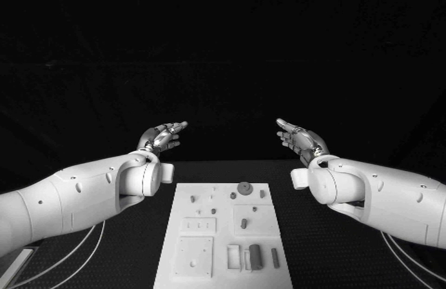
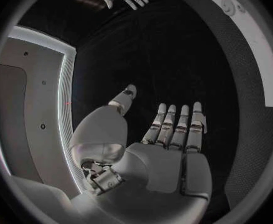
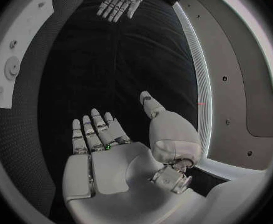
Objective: Assemble the parts on the task board
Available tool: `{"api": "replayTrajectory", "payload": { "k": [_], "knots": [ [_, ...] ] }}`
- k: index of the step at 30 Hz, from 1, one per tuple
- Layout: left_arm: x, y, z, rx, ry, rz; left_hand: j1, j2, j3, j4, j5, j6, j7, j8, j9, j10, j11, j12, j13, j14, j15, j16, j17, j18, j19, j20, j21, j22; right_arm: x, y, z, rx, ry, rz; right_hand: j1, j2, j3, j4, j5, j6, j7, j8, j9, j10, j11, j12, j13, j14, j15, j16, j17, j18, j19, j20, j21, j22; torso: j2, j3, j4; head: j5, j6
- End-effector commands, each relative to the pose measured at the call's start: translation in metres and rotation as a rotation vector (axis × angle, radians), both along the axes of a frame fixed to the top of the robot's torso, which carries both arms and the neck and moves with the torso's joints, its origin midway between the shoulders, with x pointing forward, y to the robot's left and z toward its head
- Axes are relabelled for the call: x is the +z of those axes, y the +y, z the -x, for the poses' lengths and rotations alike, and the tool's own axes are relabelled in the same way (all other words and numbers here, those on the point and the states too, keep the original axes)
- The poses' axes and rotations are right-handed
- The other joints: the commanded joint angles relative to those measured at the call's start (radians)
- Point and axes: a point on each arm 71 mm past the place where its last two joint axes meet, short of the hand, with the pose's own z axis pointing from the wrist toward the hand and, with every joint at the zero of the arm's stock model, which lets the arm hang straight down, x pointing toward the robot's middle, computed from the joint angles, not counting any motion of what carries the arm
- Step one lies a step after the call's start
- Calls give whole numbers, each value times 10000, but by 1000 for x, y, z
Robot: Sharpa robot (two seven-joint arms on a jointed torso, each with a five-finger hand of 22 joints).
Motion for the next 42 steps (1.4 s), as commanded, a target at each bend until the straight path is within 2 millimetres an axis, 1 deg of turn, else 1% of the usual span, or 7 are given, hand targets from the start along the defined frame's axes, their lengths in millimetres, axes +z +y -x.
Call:
{"api": "replayTrajectory", "payload": {
  "k": [1, 6, 13, 14, 16, 23, 42],
  "knots": [
    [1, 0, -11, -1037, 1229, 389, 107, -9, 57, -7, 35, 78, 24, 45, 65, 90, 8, 33, 12, 52, 17, 44, 57, -74, 73, 8, 51, 21, -1, 3, -8, 1957, 1274, -65, 541, 48, 146, -247, 61, 356, 883, 294, 342, 570, 125, 135, 74, 221, 189, 288, 281, 82, 48, 167, 110, 318, 0, 0, 1, 1, 0],
    [9, 7, -22, -1102, 1417, 224, 107, 2, 52, 16, 36, 101, 72, 62, 70, 263, 32, 53, 38, 185, 39, 126, 191, -74, 71, 4, 59, 32, 6, -6, -19, 2475, 1730, 206, 956, 101, 159, -692, 65, 807, 1063, 632, 735, 1176, 329, 328, 155, 876, 470, 851, 815, 43, 173, 341, 213, 816, 0, 0, 1, 1, 0],
    [10, 8, -23, -1109, 1439, 204, 252, 106, 107, -1, 46, 600, 545, 306, 147, 1007, 344, 259, 149, 1146, 366, 674, 452, -22, 548, -203, 378, 213, 10, -11, -23, 2722, 1958, 359, 2081, -55, 528, -1229, 74, 1916, 1226, 1270, 1197, 2370, 465, 874, 349, 2593, 607, 1895, 1506, 462, 1746, 216, 1026, 5353, 0, 0, 1, 1, 0],
    [9, 9, -17, -1855, 1172, 318, 312, 128, 137, -35, 44, 718, 629, 359, 161, 1192, 432, 336, 181, 1407, 409, 808, 500, 21, 748, -280, 498, 272, 3, -19, -42, 2687, -132, 4384, 2268, -110, 575, -1228, 73, 2061, 1208, 1336, 1209, 2554, 436, 950, 374, 2782, 568, 1974, 1528, 542, 1969, 197, 1103, 5495, -14, -60, 25, 53, -197],
    [10, 8, -15, -2109, 1032, 406, 547, 184, 244, -208, 44, 1206, 928, 562, 208, 2074, 691, 748, 350, 2390, 334, 1298, 679, 193, 1366, -442, 881, 464, 1, -21, -44, 2824, -325, 5148, 2751, -236, 685, -1234, 65, 2583, 1159, 1568, 1259, 3191, 288, 1221, 472, 3324, 400, 2196, 1588, 738, 2456, 163, 1228, 5440, -36, -89, 62, 60, -215],
    [13, 4, -8, -2760, 660, 327, 1163, 264, 562, -882, 86, 1935, 867, 644, 45, 2939, 527, 902, 325, 3650, -86, 1612, 740, 262, 2216, -813, 1409, 768, 3, -18, -46, 3329, -1146, 7152, 3905, -597, 1398, -1222, 72, 4281, 759, 2200, 1402, 4855, -338, 1825, 700, 5066, -244, 2881, 1869, 1259, 3954, 128, 1649, 5356, 96, -18, 243, -20, -203],
    [17, -12, 22, -4177, 674, 593, 1772, 224, 936, -1199, 88, 2515, 915, 550, -236, 3762, 521, 833, 181, 4242, -277, 1497, 723, 127, 2575, -1055, 1575, 923, -12, 1, -47, 4613, -2506, 12123, 4284, -1057, 1554, -1232, 64, 5135, 446, 1845, 1247, 7149, -1237, 2254, 1364, 7590, -1328, 3518, 2645, 2007, 6521, 33, 2147, 5065, 584, -47, 685, -453, -432]
  ]
}}
